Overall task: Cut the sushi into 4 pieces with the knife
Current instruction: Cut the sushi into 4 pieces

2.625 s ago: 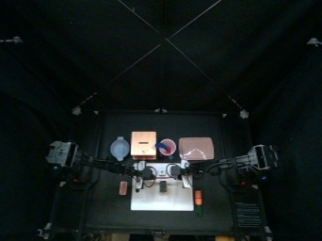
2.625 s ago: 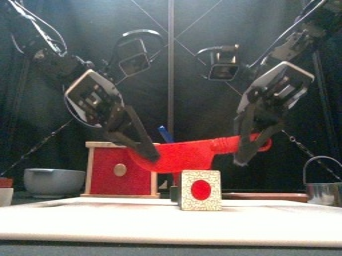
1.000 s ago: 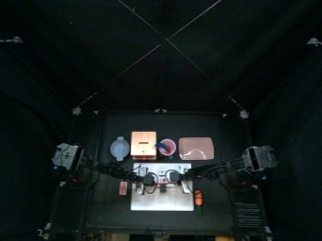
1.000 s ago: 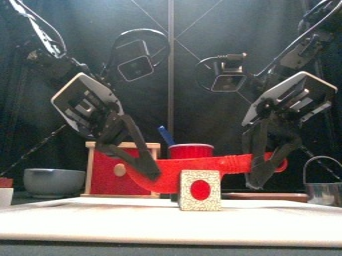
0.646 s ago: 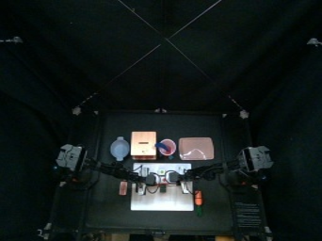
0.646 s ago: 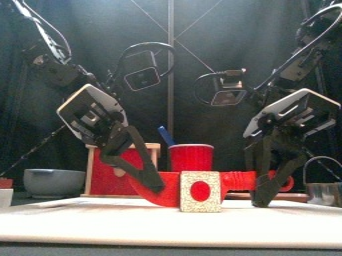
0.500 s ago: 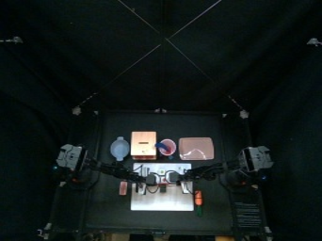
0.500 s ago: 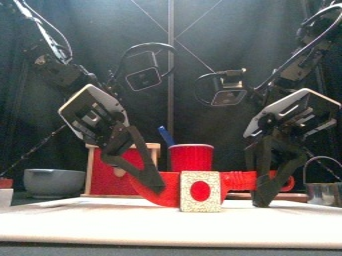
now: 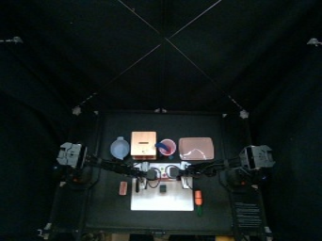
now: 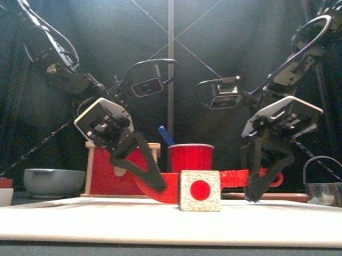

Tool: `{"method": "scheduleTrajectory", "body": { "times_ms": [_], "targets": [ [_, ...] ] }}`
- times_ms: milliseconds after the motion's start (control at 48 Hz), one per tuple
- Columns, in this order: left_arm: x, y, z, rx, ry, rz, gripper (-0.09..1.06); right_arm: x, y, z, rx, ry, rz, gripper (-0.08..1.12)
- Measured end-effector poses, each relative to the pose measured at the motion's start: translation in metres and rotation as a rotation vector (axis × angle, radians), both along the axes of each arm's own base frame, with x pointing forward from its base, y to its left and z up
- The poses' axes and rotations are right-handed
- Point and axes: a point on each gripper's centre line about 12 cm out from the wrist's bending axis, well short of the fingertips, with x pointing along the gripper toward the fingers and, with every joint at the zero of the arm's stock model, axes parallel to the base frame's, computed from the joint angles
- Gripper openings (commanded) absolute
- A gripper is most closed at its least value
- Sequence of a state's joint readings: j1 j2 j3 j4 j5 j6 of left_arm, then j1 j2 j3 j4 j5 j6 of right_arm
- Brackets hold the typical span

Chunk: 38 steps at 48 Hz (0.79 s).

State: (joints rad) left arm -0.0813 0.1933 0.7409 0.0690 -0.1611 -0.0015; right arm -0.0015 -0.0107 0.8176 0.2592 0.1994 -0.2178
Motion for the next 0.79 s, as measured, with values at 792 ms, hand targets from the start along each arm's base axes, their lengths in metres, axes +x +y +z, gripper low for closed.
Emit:
{"method": "scheduleTrajectory", "body": {
  "times_ms": [792],
  "targets": [
    [-0.014, -0.033, 0.033, -0.039, -0.223, -0.099, 0.23, -0.003, 0.035, 0.033, 0.033, -0.111, 0.072, 0.15]
  ]
}}
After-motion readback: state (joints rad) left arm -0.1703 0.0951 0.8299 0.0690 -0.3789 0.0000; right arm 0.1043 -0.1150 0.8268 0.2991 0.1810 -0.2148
